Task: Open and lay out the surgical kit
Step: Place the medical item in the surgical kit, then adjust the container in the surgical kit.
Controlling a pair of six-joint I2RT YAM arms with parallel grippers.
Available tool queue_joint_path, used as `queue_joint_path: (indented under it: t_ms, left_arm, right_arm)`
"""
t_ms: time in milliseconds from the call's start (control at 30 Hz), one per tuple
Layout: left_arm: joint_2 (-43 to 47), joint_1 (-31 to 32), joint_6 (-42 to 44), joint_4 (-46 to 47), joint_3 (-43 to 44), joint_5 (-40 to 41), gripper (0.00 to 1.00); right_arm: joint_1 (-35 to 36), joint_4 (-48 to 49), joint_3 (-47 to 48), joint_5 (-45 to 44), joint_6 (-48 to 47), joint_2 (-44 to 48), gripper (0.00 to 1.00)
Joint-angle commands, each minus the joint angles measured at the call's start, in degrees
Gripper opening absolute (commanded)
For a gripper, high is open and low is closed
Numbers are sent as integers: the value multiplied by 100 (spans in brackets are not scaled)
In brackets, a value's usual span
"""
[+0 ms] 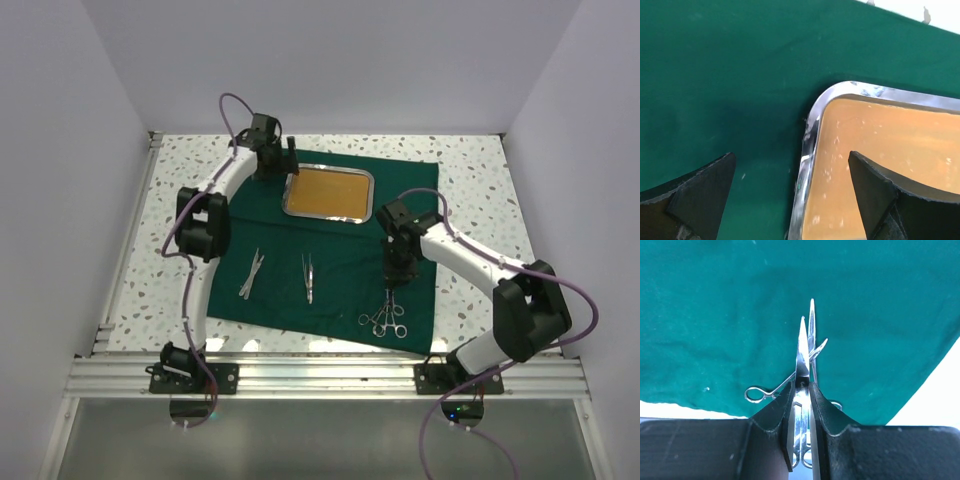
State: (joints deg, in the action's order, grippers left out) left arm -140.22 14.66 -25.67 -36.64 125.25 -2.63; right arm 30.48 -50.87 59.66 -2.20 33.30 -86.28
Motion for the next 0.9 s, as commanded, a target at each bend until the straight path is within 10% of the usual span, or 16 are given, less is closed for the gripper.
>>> queue_joint_path:
  t_ms: [0,300,333,433,867]
  left_arm:
    - [-207,55,115,385,413,-431,98]
    - [-690,-68,54,755,280,-405,99]
    - [-760,-85,62,746,307,-405,99]
    - [-805,-182,71,746,324,-378,99]
    - [-1226,-771,-87,1001,843,-413,100]
  right_arm:
    - [89,192,-147,158,431,208,0]
    - [388,815,-569,957,371,-459,6]
    - [397,842,-508,1010,344,-512,47]
    - [415,720,-237,758,169,-530,85]
    - [257,-37,2329,-158,-877,-1601,87]
